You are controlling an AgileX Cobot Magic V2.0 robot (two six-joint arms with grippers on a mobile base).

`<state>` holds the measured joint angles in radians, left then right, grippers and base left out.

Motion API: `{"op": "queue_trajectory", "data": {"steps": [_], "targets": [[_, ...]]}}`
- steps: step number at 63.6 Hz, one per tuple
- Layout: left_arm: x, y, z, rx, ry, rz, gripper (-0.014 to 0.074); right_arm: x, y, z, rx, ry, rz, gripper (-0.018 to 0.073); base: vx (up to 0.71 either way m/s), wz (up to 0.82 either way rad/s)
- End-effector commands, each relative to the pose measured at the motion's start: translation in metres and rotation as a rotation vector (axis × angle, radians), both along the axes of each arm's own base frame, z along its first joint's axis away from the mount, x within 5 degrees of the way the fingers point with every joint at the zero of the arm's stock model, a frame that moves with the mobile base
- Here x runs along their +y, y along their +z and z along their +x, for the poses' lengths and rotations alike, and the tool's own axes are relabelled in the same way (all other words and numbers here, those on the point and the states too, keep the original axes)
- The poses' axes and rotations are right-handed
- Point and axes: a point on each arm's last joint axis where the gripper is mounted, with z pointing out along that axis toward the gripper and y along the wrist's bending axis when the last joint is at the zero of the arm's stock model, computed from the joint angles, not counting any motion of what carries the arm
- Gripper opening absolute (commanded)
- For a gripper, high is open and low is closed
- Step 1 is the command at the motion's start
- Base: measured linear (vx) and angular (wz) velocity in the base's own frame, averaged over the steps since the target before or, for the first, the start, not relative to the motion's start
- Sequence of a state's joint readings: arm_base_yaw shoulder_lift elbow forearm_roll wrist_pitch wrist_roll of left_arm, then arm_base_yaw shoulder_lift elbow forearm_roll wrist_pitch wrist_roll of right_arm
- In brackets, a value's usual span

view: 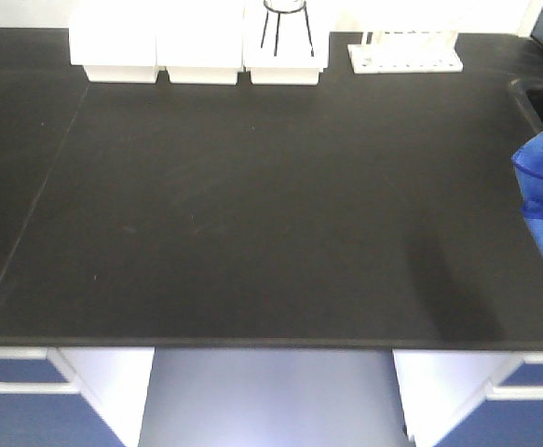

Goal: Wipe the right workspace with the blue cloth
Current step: 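Hold the blue cloth in the right gripper while the base turns away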

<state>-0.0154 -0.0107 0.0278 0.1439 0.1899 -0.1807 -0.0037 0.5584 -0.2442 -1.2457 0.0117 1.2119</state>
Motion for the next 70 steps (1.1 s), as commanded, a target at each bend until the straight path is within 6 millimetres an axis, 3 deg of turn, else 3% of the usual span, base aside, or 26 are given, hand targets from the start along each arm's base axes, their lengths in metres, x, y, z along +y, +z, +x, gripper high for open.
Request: {"op": "queue_trajectory", "data": {"steps": [1,70], "targets": [[-0.0008,-0.0024,0.0006,-0.065,-0.006,-0.008,-0.0006,0.0014,0.0112,0.0016,-0.038,0.021,-0.018,0.0,-0.24,-0.03],[-0.0008,-0.0024,0.0006,-0.065,-0.006,-0.008,-0.0006,0.0015,0.0112,0.0016,-0.039,0.022,-0.017,0.0,-0.35,0.01]]}}
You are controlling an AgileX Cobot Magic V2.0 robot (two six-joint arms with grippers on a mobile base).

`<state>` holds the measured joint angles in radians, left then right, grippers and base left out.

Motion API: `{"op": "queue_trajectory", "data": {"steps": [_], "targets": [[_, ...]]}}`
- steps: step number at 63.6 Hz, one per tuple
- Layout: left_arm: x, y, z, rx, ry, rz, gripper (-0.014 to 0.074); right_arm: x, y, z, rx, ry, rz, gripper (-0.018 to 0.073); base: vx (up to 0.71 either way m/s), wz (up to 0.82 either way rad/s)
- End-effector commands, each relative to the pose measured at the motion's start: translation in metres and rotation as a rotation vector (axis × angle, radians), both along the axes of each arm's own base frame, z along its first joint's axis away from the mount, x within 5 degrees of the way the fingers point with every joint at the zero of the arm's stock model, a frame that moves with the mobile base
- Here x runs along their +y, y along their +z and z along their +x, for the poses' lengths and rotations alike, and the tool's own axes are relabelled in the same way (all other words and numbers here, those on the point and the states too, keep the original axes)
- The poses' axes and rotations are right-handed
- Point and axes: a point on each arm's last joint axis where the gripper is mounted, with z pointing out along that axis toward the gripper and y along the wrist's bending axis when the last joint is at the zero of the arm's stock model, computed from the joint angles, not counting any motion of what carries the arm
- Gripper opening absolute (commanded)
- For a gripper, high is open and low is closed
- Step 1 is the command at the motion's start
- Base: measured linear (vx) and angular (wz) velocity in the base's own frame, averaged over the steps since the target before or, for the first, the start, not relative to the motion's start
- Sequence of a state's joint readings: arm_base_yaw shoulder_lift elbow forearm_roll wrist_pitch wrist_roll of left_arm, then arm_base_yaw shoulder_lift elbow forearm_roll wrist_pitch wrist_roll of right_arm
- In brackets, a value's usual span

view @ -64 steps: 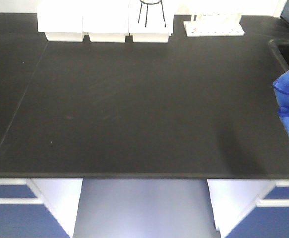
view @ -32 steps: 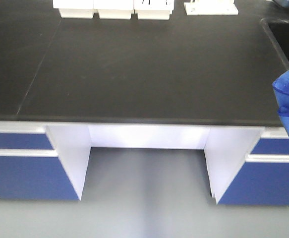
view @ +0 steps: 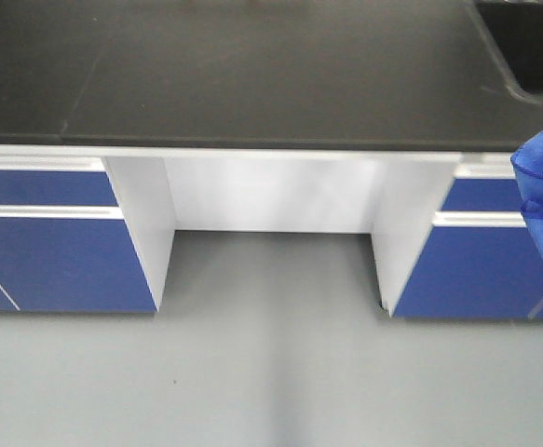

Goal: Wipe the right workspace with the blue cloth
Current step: 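Hold the blue cloth in the right gripper while the base turns away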

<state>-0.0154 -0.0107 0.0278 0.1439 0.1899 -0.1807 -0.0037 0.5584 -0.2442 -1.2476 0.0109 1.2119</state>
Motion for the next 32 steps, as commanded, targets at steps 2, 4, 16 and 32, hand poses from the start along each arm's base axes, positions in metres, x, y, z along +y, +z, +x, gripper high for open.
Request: {"op": "queue_trajectory", "data": {"steps": [2,4,16,32], "targets": [[-0.0008,-0.0024,0.0006,-0.065,-0.006,-0.008,-0.0006,0.0014,0.0112,0.0016,-0.038,0.021,-0.016,0.0,-0.37,-0.19],[-0.0008,-0.0024,0.0006,-0.065,-0.006,-0.008,-0.0006,0.0014,0.0112,0.0016,-0.038,0.021,-0.016,0.0,-0.36,-0.21],[-0.0008,-0.0024,0.0006,-0.065,-0.006,-0.008,-0.0006,0.0015,0.0112,0.0016,-0.039,0.021,-0.016,0.0,-0.36,-0.34],[-0.0008,-0.0024,0.0006,-0.065,-0.006,-0.008,-0.0006,0.0014,0.0112,0.0016,-0.038,0.02,-0.016,0.0,-0.32,-0.55]]}}
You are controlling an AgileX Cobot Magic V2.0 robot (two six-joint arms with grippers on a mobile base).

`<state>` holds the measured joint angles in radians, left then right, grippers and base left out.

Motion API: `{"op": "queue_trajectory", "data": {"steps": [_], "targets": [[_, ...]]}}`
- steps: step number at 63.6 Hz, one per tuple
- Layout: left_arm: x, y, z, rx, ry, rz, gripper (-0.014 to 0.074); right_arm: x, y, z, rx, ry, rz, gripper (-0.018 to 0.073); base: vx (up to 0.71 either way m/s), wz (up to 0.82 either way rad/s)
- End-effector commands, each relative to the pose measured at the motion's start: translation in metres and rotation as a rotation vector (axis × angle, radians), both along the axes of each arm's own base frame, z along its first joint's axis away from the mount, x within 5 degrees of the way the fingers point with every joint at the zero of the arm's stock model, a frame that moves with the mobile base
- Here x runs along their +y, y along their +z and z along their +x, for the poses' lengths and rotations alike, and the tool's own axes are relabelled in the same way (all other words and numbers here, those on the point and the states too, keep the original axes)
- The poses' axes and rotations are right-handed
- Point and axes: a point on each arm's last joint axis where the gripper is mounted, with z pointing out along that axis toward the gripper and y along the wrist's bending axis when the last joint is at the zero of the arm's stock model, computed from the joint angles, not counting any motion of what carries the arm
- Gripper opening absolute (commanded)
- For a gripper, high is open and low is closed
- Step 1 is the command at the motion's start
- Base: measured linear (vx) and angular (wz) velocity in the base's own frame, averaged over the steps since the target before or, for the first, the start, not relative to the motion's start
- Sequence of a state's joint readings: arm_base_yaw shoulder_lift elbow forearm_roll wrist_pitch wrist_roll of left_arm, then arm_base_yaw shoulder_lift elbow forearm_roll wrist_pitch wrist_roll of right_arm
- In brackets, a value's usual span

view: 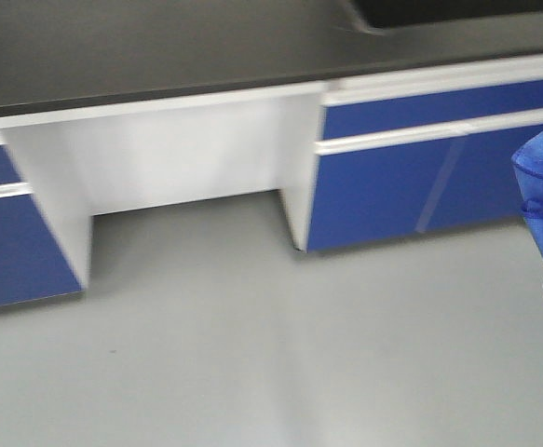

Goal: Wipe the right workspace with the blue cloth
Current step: 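Hold the blue cloth in the right gripper while the base turns away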

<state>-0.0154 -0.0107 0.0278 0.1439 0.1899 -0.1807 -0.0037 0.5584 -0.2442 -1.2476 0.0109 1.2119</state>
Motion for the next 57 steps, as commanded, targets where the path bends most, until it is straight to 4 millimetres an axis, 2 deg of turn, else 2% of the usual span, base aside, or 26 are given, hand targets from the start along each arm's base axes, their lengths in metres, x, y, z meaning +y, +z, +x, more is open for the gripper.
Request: {"op": "queue_trajectory", "data": {"steps": [1,57], "targets": [[-0.0008,-0.0024,0.0006,-0.065,-0.006,-0.008,-0.0006,0.0014,0.0112,0.0016,-0.038,0.02,-0.016,0.0,-0.29,-0.66],[-0.0008,-0.0024,0.0006,-0.065,-0.006,-0.008,-0.0006,0.0012,0.0112,0.0016,-0.037,0.018,-0.016,0.0,-0.2,-0.78]]}}
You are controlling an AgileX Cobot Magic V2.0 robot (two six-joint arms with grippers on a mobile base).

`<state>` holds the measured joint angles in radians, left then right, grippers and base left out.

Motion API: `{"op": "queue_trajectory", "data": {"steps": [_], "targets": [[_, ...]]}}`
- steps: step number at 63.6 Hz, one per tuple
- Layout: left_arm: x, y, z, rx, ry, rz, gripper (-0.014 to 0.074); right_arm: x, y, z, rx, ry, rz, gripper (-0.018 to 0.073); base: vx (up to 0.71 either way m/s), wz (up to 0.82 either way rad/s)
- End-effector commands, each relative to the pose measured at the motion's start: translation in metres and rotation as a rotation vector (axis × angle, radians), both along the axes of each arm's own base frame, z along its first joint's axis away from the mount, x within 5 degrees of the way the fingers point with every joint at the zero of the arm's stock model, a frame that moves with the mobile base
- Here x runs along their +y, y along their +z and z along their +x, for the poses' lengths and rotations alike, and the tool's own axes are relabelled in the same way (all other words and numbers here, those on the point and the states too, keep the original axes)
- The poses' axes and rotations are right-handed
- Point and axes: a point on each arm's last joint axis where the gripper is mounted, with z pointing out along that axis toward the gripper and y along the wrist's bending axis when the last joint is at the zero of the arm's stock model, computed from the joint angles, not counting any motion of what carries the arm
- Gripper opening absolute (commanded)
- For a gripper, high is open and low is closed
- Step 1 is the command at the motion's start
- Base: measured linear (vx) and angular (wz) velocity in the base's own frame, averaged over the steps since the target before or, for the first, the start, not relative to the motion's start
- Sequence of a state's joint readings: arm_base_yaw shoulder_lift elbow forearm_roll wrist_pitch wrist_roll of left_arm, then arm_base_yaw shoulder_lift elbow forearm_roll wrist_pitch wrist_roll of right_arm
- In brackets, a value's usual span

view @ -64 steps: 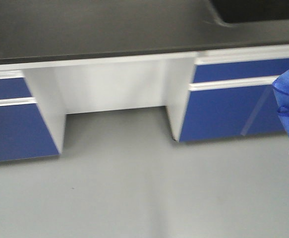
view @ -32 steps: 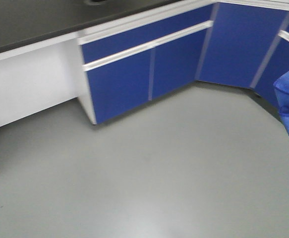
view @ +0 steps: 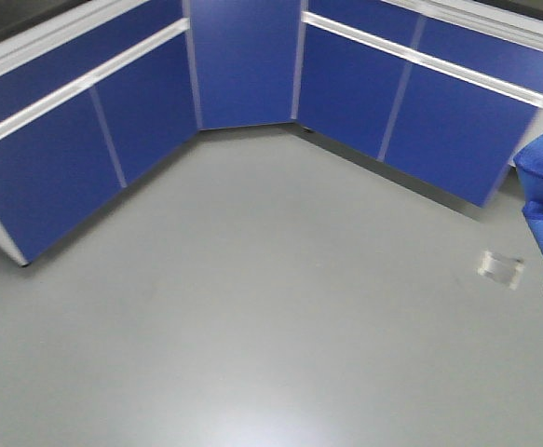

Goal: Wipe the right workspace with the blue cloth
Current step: 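Hold the blue cloth in the right gripper while the base turns away, then carry the cloth in the right gripper as the base drives to another bench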

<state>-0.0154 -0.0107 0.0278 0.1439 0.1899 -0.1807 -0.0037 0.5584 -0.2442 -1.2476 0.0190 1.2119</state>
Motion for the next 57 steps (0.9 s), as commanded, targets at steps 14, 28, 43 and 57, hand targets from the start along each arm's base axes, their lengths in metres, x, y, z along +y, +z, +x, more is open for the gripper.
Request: {"op": "queue_trajectory", "data": {"steps": [14,28,43,57], "targets": [[-0.0008,-0.0024,0.0006,-0.065,-0.006,-0.008,-0.0006,0.0019,0.0114,0.0017,-0.04,0.026,-0.015,0.0,-0.13,-0.67],[-0.0008,-0.0024,0.0006,-0.065,-0.006,-0.008,-0.0006,0.0019,0.0114,0.0017,-0.04,0.026,-0.015,0.0,-0.12,-0.68],[-0.0008,-0.0024,0.0006,-0.065,-0.006,-0.008,-0.0006,0.0019,0.0114,0.0017,-0.04,0.026,-0.015,0.0,-0.1,-0.63],[-0.0008,-0.0024,0.0006,-0.065,-0.006,-0.008,-0.0006,0.0019,0.0114,0.0017,-0.04,0.026,-0.015,0.0,-0.02,-0.44]]}}
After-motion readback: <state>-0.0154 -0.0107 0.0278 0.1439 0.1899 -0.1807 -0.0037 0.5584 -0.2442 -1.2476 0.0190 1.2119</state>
